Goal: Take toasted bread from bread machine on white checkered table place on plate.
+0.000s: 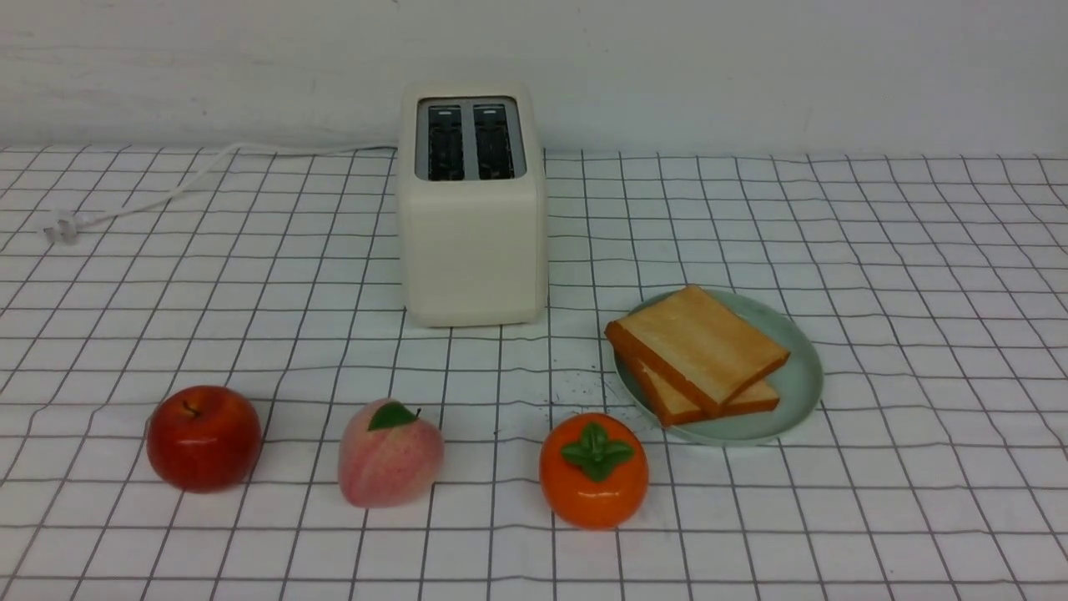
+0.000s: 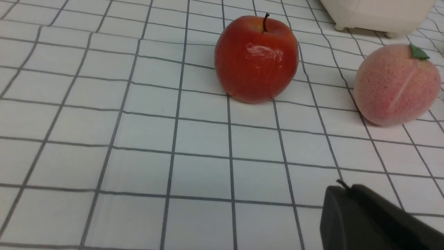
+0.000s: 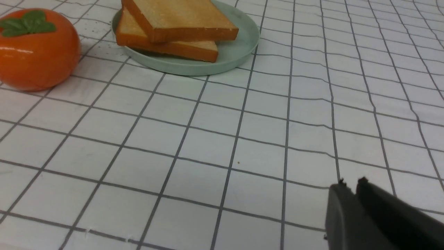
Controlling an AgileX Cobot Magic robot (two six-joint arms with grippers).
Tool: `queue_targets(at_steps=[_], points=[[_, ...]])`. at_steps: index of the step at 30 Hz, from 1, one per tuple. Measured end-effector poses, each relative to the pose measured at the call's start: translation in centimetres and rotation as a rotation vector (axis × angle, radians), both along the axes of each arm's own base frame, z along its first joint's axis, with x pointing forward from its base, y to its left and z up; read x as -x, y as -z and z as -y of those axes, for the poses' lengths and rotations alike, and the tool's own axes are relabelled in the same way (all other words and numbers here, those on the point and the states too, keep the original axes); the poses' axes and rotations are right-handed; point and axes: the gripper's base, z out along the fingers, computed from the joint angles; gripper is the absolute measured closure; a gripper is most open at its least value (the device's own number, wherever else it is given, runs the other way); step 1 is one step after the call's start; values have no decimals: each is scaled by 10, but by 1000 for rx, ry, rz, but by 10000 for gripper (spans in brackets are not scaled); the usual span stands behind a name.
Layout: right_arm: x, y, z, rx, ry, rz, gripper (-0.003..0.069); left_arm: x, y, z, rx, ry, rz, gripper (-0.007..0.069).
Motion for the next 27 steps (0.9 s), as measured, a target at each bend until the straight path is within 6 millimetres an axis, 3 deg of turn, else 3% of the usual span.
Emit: queue_targets(at_steps=[27], points=[[0, 0, 0, 0, 0, 0, 568, 0, 0, 0, 1, 0, 0, 636]])
